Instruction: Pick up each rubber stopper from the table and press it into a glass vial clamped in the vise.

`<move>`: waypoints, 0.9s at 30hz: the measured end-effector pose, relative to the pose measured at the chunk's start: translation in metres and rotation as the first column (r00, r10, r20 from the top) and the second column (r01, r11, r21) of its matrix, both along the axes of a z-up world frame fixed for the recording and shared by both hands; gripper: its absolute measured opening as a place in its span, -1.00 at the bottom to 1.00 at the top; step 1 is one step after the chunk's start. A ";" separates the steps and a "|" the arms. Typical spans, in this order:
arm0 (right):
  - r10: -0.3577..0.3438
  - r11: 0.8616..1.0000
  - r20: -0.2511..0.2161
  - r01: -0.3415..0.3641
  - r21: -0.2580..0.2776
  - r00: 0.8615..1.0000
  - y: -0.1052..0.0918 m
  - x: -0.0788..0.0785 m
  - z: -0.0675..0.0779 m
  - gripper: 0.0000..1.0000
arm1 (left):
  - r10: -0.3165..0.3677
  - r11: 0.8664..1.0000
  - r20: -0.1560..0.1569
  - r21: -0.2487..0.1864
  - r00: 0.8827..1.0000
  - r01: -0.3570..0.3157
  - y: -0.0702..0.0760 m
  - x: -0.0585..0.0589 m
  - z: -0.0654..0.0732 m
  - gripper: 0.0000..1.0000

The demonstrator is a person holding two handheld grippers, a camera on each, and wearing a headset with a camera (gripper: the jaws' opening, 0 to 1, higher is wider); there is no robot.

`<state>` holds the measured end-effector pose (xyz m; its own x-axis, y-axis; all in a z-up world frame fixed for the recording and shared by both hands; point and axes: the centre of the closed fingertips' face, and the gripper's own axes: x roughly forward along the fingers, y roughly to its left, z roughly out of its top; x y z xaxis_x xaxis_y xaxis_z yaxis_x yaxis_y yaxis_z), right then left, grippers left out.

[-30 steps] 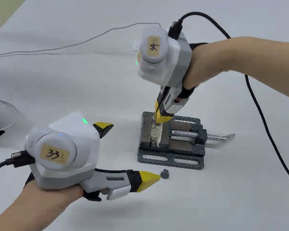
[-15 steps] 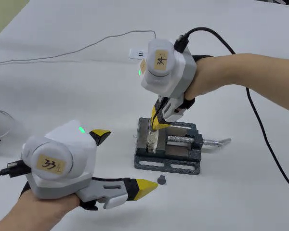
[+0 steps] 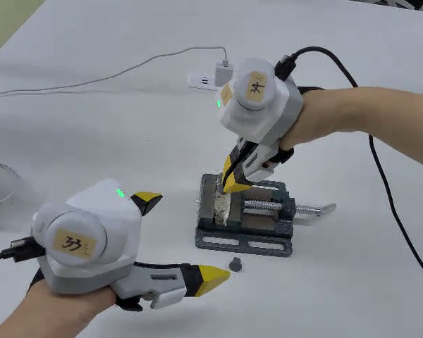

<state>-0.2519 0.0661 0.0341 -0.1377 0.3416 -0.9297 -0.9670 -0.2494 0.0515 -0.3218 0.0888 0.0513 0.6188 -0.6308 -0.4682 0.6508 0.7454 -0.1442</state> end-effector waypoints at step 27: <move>-0.172 0.968 0.010 0.168 0.186 0.985 -0.032 -0.045 0.008 0.08 | -0.045 0.999 0.010 0.029 0.999 0.044 0.000 -0.010 0.004 0.77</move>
